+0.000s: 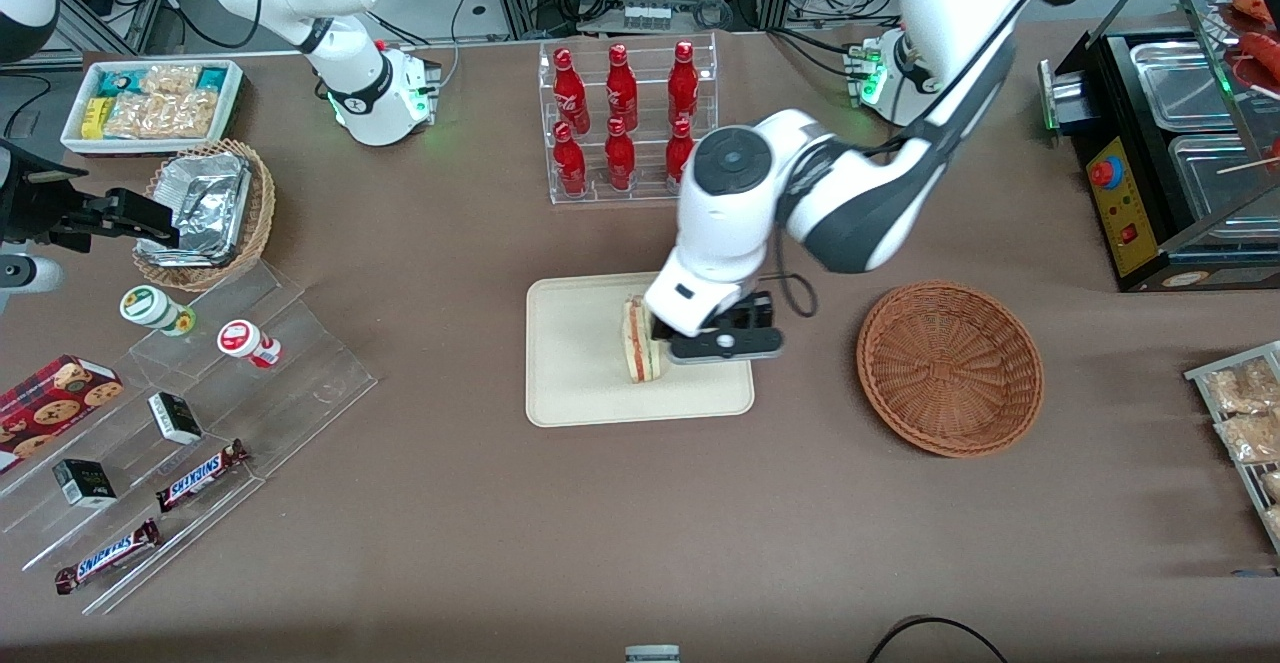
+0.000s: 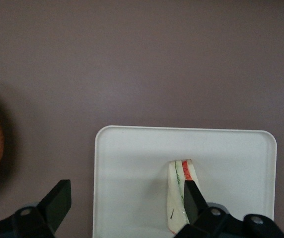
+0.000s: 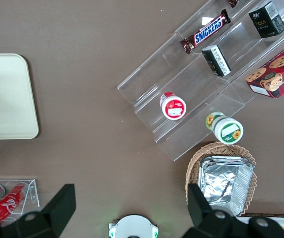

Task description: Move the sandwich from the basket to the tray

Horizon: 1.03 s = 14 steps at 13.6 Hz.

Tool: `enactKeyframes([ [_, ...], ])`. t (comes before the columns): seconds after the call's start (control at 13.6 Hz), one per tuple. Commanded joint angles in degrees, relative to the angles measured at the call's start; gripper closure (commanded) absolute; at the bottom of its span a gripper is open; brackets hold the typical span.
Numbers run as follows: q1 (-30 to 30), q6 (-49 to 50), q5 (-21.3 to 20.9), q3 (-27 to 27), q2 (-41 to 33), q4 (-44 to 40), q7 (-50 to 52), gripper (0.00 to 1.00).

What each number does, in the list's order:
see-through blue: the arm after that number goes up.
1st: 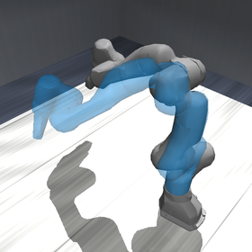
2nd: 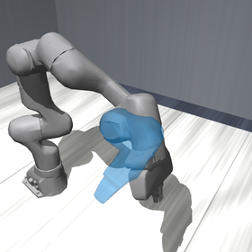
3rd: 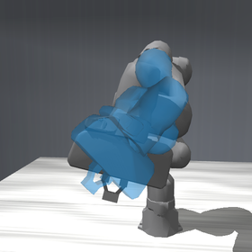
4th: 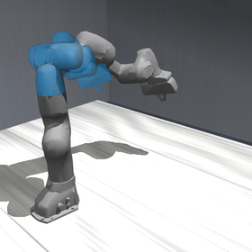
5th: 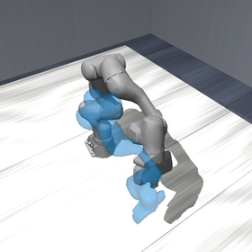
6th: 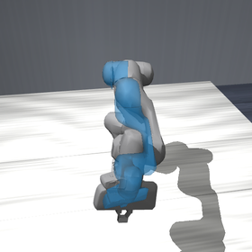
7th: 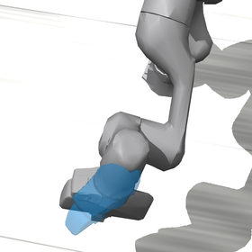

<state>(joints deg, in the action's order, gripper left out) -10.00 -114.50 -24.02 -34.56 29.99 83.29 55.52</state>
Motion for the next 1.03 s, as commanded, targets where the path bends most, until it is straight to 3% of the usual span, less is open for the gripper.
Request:
enactKeyframes([
  [0.0,4.71,2.60,2.57,-0.16,-5.37,2.41,1.08,0.00],
  [0.44,11.92,8.40,5.56,-0.25,-11.97,2.32,-1.73,0.00],
  [0.95,22.73,18.68,12.33,-0.07,-18.56,2.32,-18.76,0.00],
])
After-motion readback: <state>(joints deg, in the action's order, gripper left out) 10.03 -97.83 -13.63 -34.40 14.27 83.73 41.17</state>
